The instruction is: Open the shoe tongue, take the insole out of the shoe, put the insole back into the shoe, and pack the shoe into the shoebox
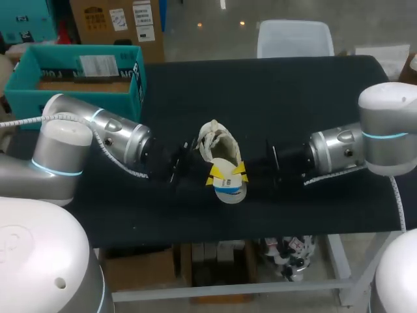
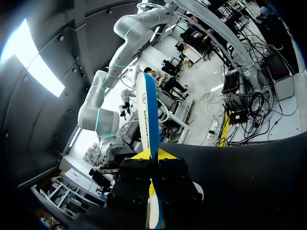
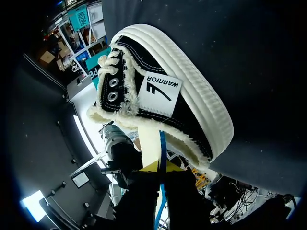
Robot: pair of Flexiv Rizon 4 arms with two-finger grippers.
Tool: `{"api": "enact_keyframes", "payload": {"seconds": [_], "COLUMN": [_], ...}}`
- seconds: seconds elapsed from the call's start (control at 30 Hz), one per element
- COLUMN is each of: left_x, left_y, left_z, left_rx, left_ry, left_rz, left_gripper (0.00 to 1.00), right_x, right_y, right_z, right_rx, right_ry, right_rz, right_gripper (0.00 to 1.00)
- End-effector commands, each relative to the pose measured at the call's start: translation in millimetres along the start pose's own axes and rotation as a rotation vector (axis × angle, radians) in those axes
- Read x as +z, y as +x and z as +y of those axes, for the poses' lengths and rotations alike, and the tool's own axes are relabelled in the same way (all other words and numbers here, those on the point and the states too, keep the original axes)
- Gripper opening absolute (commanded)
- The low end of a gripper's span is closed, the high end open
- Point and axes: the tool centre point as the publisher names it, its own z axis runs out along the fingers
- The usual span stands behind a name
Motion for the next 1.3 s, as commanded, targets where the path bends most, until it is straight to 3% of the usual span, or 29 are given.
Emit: {"api": "enact_keyframes", "payload": {"seconds": [0.03, 0.1, 0.13, 0.17, 0.2, 0.3, 0.4, 0.5, 0.97, 1.03, 1.13, 1.3], "left_x": [3.1, 2.7, 1.9, 0.5, -1.8, -9.4, -15.0, -18.5, -19.8, -19.1, -17.8, -15.9], "left_y": [-0.8, -1.2, -1.3, -1.0, -0.6, -0.3, 1.5, 5.4, 7.5, 7.5, 7.8, 9.0], "left_z": [2.0, 2.0, 2.2, 2.7, 3.6, 5.7, 9.1, 16.5, 53.9, 56.1, 58.7, 59.0], "left_rx": [0.003, 0.005, 0.008, 0.011, 0.011, 0.025, 0.038, 0.035, 0.012, 0.005, 0.0, 0.005], "left_ry": [0.002, -0.011, -0.023, -0.034, -0.042, -0.096, -0.142, -0.176, -0.263, -0.269, -0.271, -0.263], "left_rz": [-0.001, 0.008, 0.013, 0.015, 0.014, 0.016, 0.023, 0.023, 0.027, 0.027, 0.026, 0.034], "left_gripper": [0.0, 0.0, 0.2, 0.62, 0.73, 0.75, 0.72, 0.49, 0.41, 0.33, 0.0, 0.0], "right_x": [0.3, 0.3, -0.1, -0.8, -1.4, -2.8, -4.3, -4.7, -6.8, -7.1, -7.2, -5.7], "right_y": [-1.2, -1.5, -1.5, -1.3, -1.1, -0.3, 0.6, 0.8, -1.1, -1.4, -1.6, -1.2], "right_z": [3.5, 3.7, 3.5, 3.0, 2.5, 1.3, 0.5, 0.1, 1.0, 0.9, 1.3, 3.1], "right_rx": [-0.001, -0.003, -0.004, -0.005, -0.006, -0.005, -0.004, -0.003, 0.011, 0.013, 0.015, 0.017], "right_ry": [0.012, 0.013, 0.014, 0.015, 0.015, 0.022, 0.022, 0.026, 0.041, 0.041, 0.041, 0.043], "right_rz": [0.004, 0.007, 0.01, 0.013, 0.017, 0.03, 0.036, 0.041, 0.054, 0.055, 0.055, 0.054], "right_gripper": [0.0, 0.0, 0.0, 0.0, 0.0, 0.0, 0.0, 0.0, 0.0, 0.0, 0.0, 0.0]}}
